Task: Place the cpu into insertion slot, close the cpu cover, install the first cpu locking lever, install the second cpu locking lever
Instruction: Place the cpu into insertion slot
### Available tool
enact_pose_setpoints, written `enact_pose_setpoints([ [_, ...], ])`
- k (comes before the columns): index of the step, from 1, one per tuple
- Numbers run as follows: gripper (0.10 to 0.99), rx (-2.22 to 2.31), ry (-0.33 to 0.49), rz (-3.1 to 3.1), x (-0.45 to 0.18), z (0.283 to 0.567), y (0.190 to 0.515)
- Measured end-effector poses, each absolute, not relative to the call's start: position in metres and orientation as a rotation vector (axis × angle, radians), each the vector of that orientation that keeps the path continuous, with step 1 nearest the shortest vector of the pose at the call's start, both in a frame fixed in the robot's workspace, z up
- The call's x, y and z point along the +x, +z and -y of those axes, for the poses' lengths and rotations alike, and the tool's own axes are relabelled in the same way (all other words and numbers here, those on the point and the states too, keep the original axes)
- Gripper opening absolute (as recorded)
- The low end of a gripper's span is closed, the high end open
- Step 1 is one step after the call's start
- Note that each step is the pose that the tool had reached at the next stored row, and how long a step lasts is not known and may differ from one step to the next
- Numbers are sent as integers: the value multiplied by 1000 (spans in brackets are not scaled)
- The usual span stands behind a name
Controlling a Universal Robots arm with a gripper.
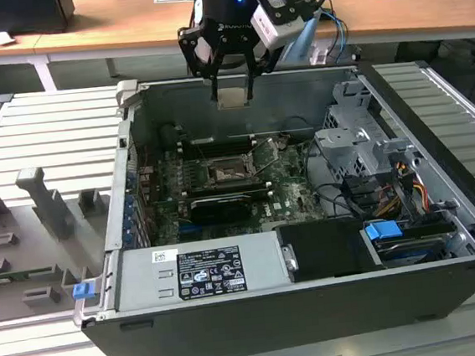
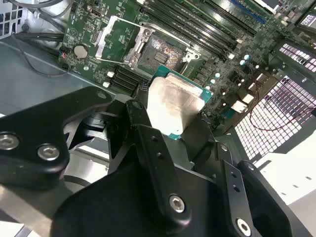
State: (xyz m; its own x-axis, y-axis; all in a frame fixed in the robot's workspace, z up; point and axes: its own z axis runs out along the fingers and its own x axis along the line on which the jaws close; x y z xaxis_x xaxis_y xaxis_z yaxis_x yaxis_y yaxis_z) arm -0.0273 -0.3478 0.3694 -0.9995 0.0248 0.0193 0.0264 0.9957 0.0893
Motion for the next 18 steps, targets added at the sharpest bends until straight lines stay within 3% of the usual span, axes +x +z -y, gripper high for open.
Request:
enact_pose_setpoints([
  [18,529,-106,-141,3120,-27,348,369],
])
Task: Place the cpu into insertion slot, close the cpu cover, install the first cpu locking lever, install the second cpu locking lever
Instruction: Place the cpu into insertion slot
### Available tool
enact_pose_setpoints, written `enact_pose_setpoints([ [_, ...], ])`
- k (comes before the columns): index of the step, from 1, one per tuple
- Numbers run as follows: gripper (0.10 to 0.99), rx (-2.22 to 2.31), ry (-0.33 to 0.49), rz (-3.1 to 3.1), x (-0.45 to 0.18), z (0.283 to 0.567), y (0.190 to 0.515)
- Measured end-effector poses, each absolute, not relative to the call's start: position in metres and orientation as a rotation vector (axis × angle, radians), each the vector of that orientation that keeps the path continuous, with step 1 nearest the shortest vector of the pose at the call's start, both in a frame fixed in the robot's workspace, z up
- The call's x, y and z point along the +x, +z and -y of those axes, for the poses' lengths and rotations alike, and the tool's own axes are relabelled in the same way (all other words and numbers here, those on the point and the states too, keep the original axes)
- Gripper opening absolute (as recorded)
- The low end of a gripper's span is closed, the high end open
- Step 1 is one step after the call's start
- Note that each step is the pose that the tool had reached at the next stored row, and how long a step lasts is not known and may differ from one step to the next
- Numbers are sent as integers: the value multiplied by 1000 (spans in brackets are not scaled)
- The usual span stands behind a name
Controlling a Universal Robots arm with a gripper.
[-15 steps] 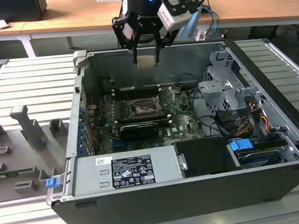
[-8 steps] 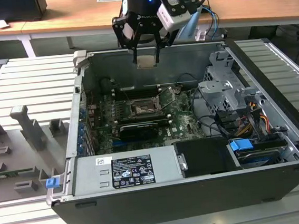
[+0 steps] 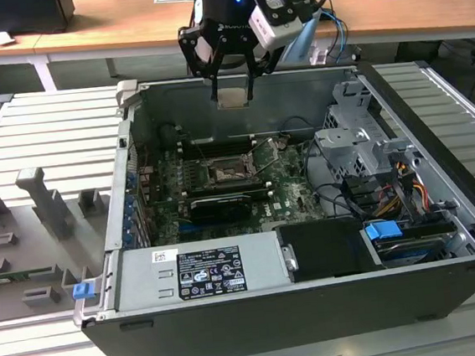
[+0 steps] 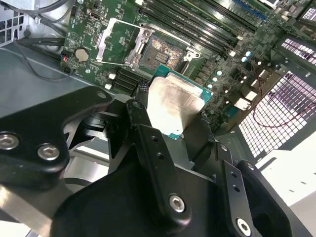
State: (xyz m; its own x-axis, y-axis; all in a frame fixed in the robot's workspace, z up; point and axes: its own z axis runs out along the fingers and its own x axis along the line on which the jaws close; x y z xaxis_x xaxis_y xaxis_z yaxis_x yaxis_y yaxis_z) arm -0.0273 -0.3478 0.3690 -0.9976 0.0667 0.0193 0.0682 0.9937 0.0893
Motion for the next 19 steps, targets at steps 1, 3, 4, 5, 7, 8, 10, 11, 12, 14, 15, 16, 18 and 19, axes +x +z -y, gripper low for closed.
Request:
enact_pose_setpoints([
  [1,529,-108,-141,3120,-27,348,369],
  [3,529,-113,-141,3120,-27,348,369],
  [4,529,-116,-141,3120,-27,348,369],
  [5,529,-120,-141,3120,-27,348,369],
  [7,529,-128,-141,3120,-27,348,369],
  [8,529,-135,-141,3120,-27,348,369],
  [10,529,-142,-141,3120,-27,348,369],
  [11,529,-147,-141,3120,-27,348,369],
  [12,529,-155,-141,3120,-27,348,367],
  [14,529,-158,-141,3120,-28,348,363],
  [15,529,-158,-141,3120,-28,348,362],
  [16,529,-159,-140,3120,-27,348,361],
  [18,529,-180,-140,3119,-27,348,361],
  [19,529,-196,-140,3119,-27,348,361],
])
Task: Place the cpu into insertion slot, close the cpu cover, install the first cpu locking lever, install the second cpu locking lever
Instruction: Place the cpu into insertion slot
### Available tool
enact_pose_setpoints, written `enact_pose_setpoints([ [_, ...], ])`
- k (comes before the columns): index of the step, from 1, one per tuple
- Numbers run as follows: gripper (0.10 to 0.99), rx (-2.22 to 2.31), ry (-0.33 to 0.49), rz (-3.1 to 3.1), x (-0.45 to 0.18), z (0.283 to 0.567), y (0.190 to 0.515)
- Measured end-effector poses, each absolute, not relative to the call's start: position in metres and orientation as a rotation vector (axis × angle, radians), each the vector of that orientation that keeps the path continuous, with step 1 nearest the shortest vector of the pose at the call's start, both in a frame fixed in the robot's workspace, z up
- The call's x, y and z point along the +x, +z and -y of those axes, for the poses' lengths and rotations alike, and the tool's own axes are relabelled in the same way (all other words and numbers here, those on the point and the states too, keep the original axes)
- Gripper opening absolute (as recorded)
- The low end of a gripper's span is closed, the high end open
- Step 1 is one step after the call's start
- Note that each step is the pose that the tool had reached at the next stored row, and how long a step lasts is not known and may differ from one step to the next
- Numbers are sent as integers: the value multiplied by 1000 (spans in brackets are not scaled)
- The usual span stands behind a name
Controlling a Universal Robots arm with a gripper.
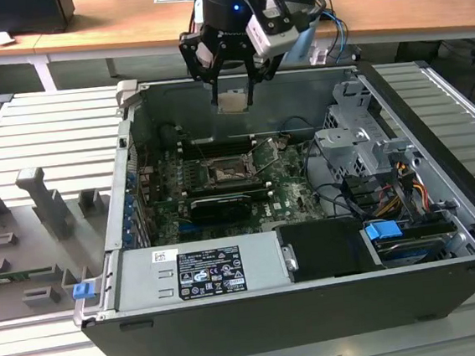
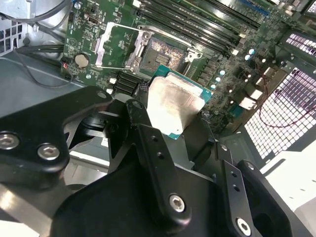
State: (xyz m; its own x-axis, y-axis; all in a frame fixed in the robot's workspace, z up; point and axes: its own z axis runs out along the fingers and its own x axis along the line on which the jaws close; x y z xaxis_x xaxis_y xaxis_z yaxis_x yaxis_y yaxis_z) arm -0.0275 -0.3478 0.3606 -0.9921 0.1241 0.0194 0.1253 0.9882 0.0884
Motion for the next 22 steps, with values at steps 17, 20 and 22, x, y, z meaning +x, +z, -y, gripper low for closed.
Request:
enact_pose_setpoints([
  [17,529,-362,-141,3108,-28,348,358],
  [20,529,-377,-141,3107,-28,348,358],
  [22,529,-386,-141,3106,-28,348,358],
])
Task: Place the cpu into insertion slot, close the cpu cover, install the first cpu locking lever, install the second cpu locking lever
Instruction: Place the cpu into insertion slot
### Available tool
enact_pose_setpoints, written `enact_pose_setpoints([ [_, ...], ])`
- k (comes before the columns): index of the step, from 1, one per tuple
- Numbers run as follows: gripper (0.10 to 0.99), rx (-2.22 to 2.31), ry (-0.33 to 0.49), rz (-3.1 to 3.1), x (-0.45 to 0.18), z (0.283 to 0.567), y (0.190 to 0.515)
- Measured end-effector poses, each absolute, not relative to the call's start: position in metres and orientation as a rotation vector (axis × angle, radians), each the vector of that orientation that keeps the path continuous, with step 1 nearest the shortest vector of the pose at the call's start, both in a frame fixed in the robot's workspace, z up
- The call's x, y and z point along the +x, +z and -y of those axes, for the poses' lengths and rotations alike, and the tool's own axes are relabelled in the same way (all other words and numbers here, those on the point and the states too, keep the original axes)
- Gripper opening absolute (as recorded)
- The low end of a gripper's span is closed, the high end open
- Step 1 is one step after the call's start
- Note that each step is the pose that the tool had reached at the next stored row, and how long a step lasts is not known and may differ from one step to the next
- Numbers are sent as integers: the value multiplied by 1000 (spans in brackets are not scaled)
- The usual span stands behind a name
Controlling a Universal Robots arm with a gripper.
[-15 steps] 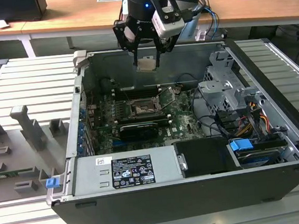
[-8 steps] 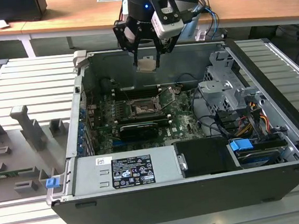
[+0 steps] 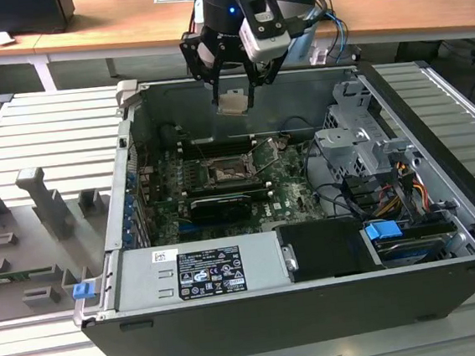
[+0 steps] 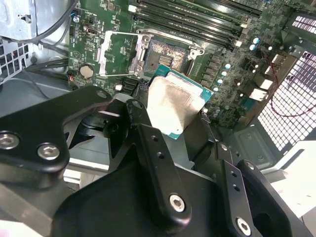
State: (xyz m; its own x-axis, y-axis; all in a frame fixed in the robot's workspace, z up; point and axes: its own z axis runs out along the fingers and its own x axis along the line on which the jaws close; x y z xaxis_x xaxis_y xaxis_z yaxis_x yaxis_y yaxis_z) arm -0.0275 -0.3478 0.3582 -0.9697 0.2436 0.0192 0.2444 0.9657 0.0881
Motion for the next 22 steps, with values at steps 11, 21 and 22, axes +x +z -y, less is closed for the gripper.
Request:
enact_pose_setpoints([
  [11,529,-427,-141,3102,-28,348,358],
  [21,529,-461,-141,3098,-27,348,358],
  [22,529,-464,-141,3098,-28,348,358],
])
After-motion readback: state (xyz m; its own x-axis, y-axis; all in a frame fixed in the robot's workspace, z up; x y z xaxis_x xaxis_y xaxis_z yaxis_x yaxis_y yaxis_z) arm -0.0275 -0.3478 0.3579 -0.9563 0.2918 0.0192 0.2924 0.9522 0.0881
